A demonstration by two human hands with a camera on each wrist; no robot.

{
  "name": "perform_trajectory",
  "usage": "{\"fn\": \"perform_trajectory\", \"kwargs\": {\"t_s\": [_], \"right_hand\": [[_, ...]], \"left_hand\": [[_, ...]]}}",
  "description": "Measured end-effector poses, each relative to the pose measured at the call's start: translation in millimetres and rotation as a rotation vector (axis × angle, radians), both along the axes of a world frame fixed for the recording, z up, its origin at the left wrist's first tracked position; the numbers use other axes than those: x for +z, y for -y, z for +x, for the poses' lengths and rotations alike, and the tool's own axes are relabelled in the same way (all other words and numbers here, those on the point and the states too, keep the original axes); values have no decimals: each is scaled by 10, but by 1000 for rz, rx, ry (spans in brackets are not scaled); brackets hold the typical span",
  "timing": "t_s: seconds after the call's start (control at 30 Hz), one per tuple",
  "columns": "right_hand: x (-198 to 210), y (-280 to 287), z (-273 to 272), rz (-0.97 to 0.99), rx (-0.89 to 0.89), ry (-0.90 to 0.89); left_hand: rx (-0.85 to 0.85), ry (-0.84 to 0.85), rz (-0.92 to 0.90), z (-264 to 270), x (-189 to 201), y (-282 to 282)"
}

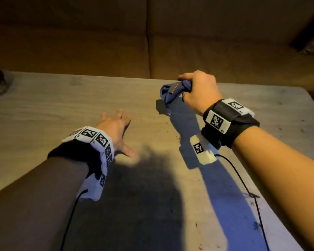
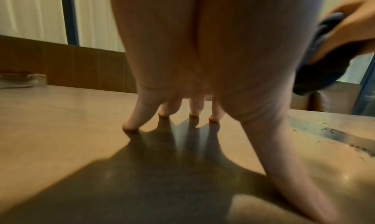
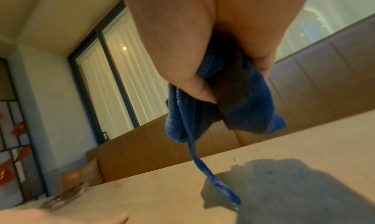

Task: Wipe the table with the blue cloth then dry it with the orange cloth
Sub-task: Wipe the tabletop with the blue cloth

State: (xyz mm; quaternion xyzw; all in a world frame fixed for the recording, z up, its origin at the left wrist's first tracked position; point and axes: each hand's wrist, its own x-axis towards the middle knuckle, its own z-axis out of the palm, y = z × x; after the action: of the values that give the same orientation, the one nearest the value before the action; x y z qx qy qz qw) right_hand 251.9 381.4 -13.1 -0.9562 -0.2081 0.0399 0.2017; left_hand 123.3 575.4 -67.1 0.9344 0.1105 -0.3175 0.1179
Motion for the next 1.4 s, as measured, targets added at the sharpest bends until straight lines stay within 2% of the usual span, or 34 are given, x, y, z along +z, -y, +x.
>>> {"fn": "perform_trajectory", "kwargs": {"t_s": [0.07, 0.2, 0.3, 0.4, 0.47, 0.57, 0.63, 0.73, 0.83, 0.97, 1.03, 1.1, 1.13, 1.2, 1.27, 1.33, 1.4], "right_hand": [[-62, -254, 383, -32, 95, 72], [-219, -1070, 869, -152, 448, 151], [-480, -1638, 982, -305, 655, 62], [-742, -1727, 1007, -408, 717, -59], [-745, -1542, 1080, -394, 690, -54], [-638, -1123, 1153, -445, 519, -80], [-587, -847, 1022, -482, 448, -50], [-644, -525, 608, -378, 355, -123], [-682, -173, 76, -294, 378, -179], [-585, 179, -350, -293, 548, -328], [-485, 119, -203, -190, 493, -349], [-480, -46, 194, -32, 303, -172], [-487, -150, 456, -24, 207, -75], [-511, -347, 966, -109, 85, -19], [-518, -516, 1184, -270, 46, -135], [-565, -546, 1134, -423, 55, -175], [-649, -428, 940, -402, 57, -154]], "left_hand": [[19, -70, 7, 39, -63, -50], [95, -102, -44, 28, -103, -72], [130, -140, -93, 32, -146, -84], [117, -146, -115, 26, -177, -93], [130, -159, -125, 22, -180, -95], [136, -156, -156, 30, -160, -88], [132, -146, -169, 30, -149, -86], [134, -119, -182, 13, -130, -86], [130, -103, -186, 9, -92, -88], [124, -114, -202, -9, -61, -108], [123, -117, -199, -10, -83, -109], [132, -121, -193, -4, -113, -97], [132, -122, -188, -1, -122, -92], [131, -118, -177, 1, -141, -90], [135, -116, -167, 6, -158, -104], [139, -112, -157, 9, -167, -97], [147, -91, -144, 4, -166, -84]]}}
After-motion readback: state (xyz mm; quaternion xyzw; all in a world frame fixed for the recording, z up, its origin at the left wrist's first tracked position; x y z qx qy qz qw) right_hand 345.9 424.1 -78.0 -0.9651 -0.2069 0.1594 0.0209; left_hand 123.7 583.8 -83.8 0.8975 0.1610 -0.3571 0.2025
